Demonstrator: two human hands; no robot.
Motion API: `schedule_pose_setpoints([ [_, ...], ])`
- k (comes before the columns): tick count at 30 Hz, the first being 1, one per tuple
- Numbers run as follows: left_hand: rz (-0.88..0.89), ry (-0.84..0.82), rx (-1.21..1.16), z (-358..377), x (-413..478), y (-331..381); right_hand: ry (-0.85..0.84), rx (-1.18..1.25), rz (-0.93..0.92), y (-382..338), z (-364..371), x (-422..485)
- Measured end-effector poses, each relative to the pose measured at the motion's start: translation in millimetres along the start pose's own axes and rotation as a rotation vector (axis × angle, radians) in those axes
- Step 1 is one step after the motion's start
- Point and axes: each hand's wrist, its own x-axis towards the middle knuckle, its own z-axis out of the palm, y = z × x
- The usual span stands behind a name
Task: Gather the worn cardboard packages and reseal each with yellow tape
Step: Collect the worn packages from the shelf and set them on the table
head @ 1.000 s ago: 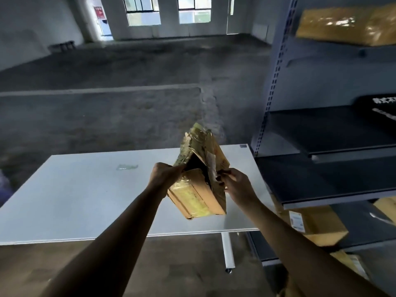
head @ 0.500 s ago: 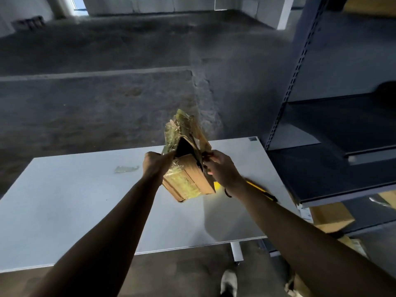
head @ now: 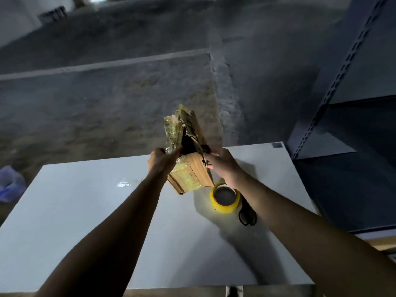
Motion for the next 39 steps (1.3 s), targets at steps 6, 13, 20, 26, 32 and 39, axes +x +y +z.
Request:
schedule_pose_setpoints([
  [6, 0.007, -0.011, 0.086, 22, 27, -19, -0.072, 0.016, 0.088, 22, -4, 42],
  [13, -0.013, -0.080, 0.300, 38, 29, -26, -0.057, -0.016, 0.166, 34, -9, 50],
  [20, -0.029, -0.132, 0.392, 27, 24, -22, -0.043, -0.084, 0.138, 32, -12, 46],
  [26, 0.048, -0.113, 0.344, 9, 2, -15, 0.007, -0.071, 0.109, 20, -13, 25],
  [32, 0.185, -0.102, 0.193, -9, -32, -21, 0.128, -0.099, 0.024, 15, -12, -31],
  [39, 0.354, -0.213, 0.105, -3, -96, -39, 0.329, -0.077, 0.021, 28, -19, -124],
])
